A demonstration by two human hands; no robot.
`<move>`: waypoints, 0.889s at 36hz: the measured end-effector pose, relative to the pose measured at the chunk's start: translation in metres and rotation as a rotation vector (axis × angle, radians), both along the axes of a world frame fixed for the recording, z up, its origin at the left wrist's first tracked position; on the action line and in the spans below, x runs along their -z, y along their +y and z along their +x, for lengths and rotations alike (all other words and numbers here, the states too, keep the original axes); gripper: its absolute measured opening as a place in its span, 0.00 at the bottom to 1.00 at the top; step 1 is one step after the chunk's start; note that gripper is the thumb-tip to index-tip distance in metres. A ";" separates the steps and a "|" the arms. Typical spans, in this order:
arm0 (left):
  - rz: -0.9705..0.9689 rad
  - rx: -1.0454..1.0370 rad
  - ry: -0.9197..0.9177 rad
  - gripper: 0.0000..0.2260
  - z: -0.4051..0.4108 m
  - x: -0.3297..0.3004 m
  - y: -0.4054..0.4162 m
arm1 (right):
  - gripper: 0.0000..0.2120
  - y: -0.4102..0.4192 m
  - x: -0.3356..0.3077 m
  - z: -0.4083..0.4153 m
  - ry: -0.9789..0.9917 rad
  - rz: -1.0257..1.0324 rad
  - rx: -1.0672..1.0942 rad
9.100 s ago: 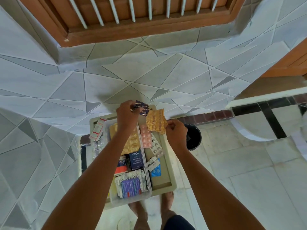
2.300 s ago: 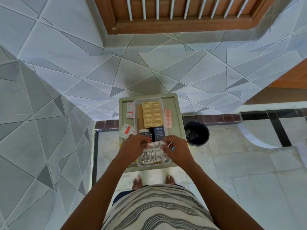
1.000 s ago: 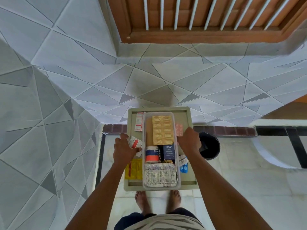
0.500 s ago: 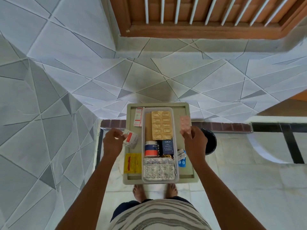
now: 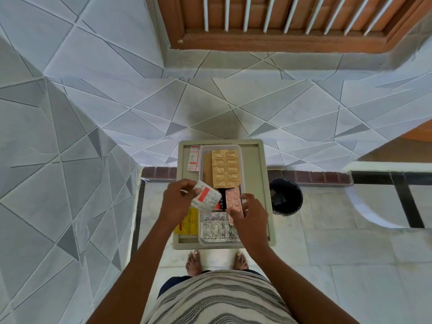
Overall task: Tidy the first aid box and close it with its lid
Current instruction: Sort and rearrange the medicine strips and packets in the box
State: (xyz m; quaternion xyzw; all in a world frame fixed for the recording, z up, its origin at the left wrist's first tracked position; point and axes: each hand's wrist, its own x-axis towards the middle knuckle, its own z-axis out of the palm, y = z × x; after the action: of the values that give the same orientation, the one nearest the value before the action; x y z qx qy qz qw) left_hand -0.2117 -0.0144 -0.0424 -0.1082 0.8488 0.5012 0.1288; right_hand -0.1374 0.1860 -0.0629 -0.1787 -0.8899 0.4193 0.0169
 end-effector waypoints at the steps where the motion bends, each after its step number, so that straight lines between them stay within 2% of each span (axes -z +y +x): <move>1: -0.013 0.024 0.002 0.05 0.001 0.001 0.003 | 0.18 -0.001 0.001 -0.001 0.000 0.036 -0.025; 6: -0.066 0.094 0.026 0.06 0.008 0.000 0.020 | 0.14 0.001 -0.007 -0.003 -0.065 0.284 -0.128; 11: -0.100 0.124 0.030 0.05 0.005 0.000 0.023 | 0.15 0.004 -0.017 -0.007 -0.173 0.461 -0.175; 18: -0.086 0.263 -0.047 0.07 -0.003 0.001 0.022 | 0.08 0.007 -0.012 -0.009 -0.173 0.395 -0.180; 24: -0.223 0.481 -0.055 0.08 0.007 0.009 0.028 | 0.08 0.013 0.006 -0.006 -0.014 0.401 -0.301; 32: -0.431 0.545 0.123 0.10 0.024 0.013 0.039 | 0.07 0.019 0.011 -0.001 0.130 0.403 -0.396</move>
State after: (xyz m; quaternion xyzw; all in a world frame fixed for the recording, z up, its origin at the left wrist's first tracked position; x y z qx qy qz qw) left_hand -0.1877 0.0248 -0.0558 0.1279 0.9389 0.2636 0.1805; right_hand -0.1381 0.2050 -0.0741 0.0329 -0.9699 0.2399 0.0268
